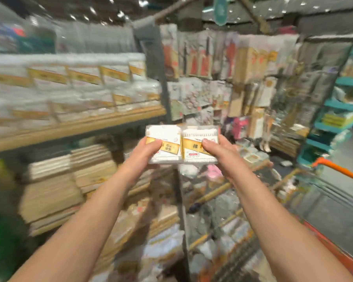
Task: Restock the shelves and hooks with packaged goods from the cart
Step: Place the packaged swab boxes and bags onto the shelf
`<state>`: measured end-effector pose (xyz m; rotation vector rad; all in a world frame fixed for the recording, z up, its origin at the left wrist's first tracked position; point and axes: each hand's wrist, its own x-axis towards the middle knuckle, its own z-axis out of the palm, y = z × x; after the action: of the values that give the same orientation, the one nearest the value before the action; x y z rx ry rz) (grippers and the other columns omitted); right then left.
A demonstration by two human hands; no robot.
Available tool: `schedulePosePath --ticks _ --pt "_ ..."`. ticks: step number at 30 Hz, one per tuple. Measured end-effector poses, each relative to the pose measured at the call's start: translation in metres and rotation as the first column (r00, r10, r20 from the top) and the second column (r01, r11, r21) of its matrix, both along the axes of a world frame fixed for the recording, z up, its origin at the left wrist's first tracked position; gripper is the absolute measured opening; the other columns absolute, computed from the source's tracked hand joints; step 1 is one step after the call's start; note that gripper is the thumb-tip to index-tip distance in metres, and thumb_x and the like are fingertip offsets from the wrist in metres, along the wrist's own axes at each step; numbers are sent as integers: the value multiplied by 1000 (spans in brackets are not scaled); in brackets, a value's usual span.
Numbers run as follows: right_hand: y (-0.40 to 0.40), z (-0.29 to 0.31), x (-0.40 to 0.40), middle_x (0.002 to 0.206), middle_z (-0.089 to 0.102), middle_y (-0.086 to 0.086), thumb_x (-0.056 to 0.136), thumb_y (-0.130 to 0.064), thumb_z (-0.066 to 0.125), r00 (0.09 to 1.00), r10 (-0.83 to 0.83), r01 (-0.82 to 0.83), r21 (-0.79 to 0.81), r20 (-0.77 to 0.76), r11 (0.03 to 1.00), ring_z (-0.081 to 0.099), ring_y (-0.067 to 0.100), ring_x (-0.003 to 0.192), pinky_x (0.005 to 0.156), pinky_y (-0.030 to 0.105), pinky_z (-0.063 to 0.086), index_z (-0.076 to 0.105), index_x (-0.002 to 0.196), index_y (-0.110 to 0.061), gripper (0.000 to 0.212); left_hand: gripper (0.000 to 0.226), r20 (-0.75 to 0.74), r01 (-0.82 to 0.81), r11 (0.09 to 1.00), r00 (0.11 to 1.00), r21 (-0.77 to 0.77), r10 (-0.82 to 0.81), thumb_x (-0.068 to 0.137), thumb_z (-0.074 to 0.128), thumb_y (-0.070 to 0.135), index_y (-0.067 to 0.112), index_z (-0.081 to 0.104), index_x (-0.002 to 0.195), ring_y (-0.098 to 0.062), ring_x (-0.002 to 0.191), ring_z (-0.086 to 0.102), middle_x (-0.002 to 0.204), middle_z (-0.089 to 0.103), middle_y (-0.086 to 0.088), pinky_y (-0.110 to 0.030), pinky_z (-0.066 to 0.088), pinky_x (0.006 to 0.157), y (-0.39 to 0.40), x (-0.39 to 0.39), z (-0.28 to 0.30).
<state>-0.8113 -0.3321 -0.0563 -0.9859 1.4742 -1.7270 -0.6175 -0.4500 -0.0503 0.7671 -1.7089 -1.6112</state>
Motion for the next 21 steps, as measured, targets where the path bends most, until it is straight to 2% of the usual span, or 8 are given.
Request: schedulePosePath --ticks 2,4,6,9,12,16,19,21 --pt "-27 10 28 123 67 7 51 -54 89 998 67 -67 -6 2 998 65 23 112 104 45 46 51 135 -11 102 42 10 -46 997 999 -58 46 76 59 48 26 55 112 -11 89 65 104 71 4 -29 49 66 -16 37 16" --pt "-48 21 51 111 72 7 69 -31 83 993 115 -115 4 27 993 70 19 98 92 36 54 57 123 -8 64 55 7 -79 992 997 -102 80 67 66 54 24 58 113 -18 94 66 106 72 2 -37 54 73 -33 67 30" --pt "-64 32 65 94 76 1 78 -16 75 985 170 -170 -4 15 985 72 12 83 77 24 54 62 111 -10 36 49 -13 -119 987 993 -103 119 72 70 49 24 60 113 -22 102 67 109 72 -1 -44 54 90 -47 86 42" --pt "-82 48 76 79 76 -7 78 -11 76 984 176 -174 -56 33 983 71 8 77 73 21 52 59 102 -6 30 57 -54 -120 990 992 -75 116 73 71 49 21 58 120 -23 111 65 115 71 -2 -48 51 97 -63 99 55" --pt "-95 67 75 74 75 -8 88 -8 67 993 115 -115 -58 -11 992 70 7 70 59 18 52 59 100 -8 14 78 -104 -152 987 984 -51 147 65 73 53 19 52 132 -22 113 64 122 68 -1 -41 56 83 -72 100 66" --pt "-121 97 55 85 67 -3 85 -16 74 979 -66 45 -113 -192 993 67 11 72 54 15 48 60 105 -11 25 79 -190 -228 973 958 -47 215 76 76 43 14 42 141 -17 110 65 126 65 -1 -41 55 86 -88 99 80" --pt "-150 118 32 105 60 -4 83 -33 76 920 -213 175 -143 -329 974 61 15 95 78 27 52 52 116 -15 45 83 -216 -282 958 940 -57 264 74 77 48 16 43 142 -15 112 63 128 64 2 -49 48 101 -100 93 89" --pt "-170 131 20 113 53 -5 84 -37 75 886 -270 231 -148 -376 962 56 17 102 82 32 51 46 122 -16 52 69 -245 -316 946 925 -65 292 81 73 43 15 47 139 -13 111 62 125 65 3 -51 47 102 -109 87 94"
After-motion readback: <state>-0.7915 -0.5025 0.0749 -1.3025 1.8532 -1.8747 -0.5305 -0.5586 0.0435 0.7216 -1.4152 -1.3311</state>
